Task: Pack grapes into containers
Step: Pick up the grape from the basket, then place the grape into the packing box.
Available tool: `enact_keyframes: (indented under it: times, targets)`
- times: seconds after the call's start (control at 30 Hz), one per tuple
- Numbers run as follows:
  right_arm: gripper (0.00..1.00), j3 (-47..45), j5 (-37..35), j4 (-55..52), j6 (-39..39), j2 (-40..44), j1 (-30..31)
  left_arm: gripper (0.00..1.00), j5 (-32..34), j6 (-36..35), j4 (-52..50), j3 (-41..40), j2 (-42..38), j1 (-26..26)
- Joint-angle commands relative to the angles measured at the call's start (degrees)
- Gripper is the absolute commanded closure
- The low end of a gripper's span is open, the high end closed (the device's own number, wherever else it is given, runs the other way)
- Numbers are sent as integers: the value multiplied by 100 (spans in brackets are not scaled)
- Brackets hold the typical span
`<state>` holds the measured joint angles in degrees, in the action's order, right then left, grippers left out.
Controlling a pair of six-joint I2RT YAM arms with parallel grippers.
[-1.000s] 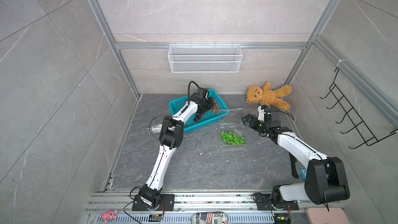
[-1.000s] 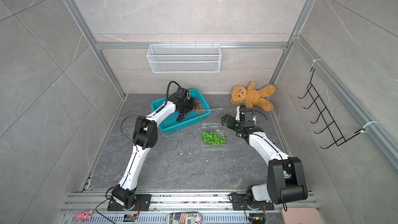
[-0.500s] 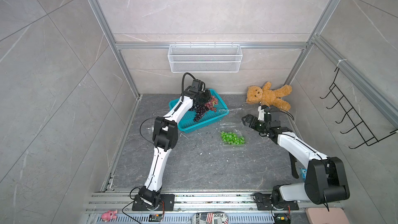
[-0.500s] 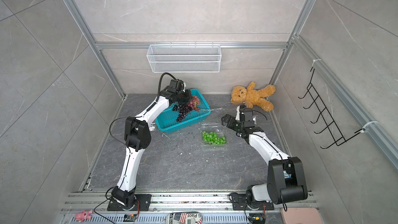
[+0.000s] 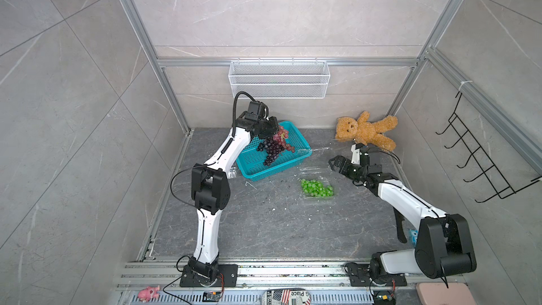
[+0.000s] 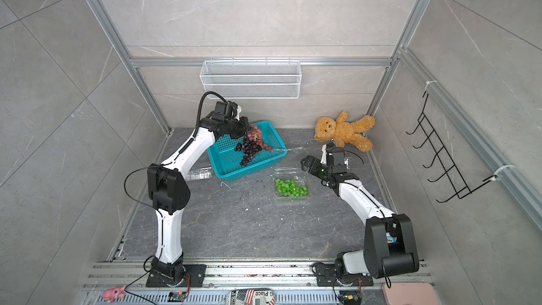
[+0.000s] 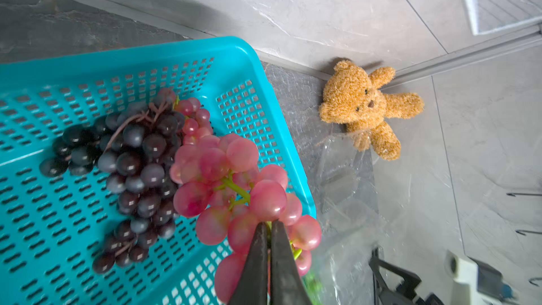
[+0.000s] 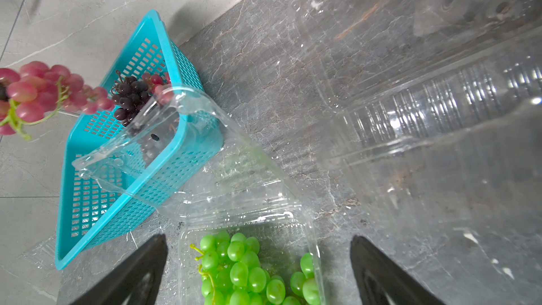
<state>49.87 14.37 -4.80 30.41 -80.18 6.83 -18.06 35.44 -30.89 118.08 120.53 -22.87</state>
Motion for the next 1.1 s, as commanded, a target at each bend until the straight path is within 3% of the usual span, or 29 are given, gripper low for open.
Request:
enact_keyframes:
  times: [0.0,0.5,0.73,1.07]
  targets:
    - [1,168,10,-319,25,185,0,100,-50,-80,109,-312,-866,-163]
    - [1,-381,-164,-1100,-23,1277,-11,100,429,308,745,-2549,-2672,-1580]
    - [1,-631,-321,-1247,-2,1599,-117,100,246,454,1132,-2805,-2342,-2380]
    - [1,-989,-179,-1269,66,1944,-546,100,-170,304,1540,-2399,-1247,-2861]
